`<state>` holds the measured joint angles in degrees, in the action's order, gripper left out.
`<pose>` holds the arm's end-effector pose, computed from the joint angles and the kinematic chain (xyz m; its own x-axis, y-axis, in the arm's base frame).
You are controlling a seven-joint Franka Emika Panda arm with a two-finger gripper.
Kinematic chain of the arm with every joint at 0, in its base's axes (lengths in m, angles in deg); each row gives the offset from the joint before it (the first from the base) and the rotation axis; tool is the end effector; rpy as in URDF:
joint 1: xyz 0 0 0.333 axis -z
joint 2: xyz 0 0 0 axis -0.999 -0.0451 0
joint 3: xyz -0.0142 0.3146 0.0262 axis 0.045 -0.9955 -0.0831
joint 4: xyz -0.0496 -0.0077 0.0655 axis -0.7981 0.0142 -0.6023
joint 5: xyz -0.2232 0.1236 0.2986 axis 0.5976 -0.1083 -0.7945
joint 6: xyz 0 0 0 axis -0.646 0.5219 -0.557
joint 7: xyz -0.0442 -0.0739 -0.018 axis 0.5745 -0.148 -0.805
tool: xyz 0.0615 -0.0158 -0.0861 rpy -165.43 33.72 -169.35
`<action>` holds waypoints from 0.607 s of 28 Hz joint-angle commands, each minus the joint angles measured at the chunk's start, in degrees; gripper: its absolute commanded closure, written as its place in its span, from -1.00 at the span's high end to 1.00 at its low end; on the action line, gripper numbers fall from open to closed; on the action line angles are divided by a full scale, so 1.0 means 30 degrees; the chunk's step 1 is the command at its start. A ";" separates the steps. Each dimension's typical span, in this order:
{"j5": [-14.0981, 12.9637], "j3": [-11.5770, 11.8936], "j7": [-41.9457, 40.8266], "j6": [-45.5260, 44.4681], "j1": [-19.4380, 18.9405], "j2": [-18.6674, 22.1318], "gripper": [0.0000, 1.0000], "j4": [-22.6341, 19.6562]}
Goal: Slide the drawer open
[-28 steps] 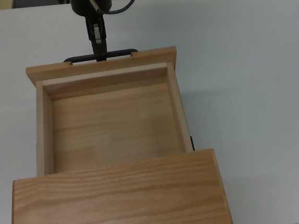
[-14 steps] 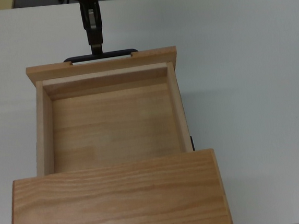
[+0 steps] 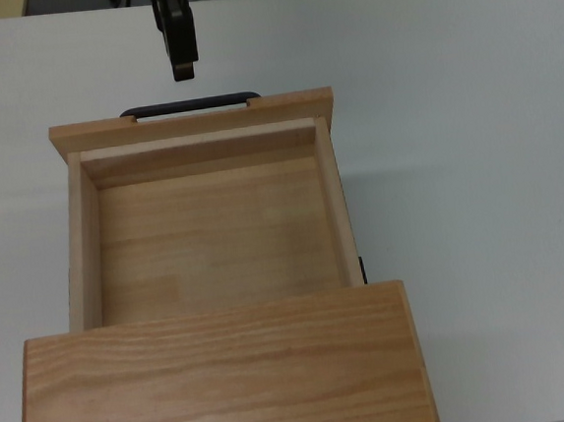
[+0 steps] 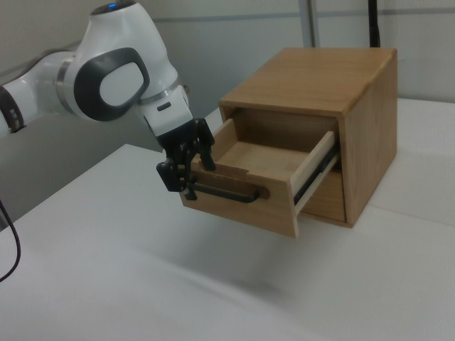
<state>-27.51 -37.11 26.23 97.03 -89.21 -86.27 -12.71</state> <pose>0.5762 0.0120 0.6210 0.2803 -0.9558 0.0893 -0.9506 -0.2893 -0.1124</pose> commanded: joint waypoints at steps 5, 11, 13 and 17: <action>0.0234 -0.0083 -0.6095 -0.3740 -0.0165 0.0139 1.00 0.1111; 0.0176 -0.0083 -0.9469 -0.4270 -0.0165 0.0168 1.00 0.1317; 0.0205 -0.0113 -1.0693 -0.4240 -0.0165 0.0168 1.00 0.1346; 0.0176 -0.0083 -1.3274 -0.4269 -0.0165 0.0197 1.00 0.1347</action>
<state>-27.50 -37.35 -5.07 85.84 -89.34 -86.06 -9.36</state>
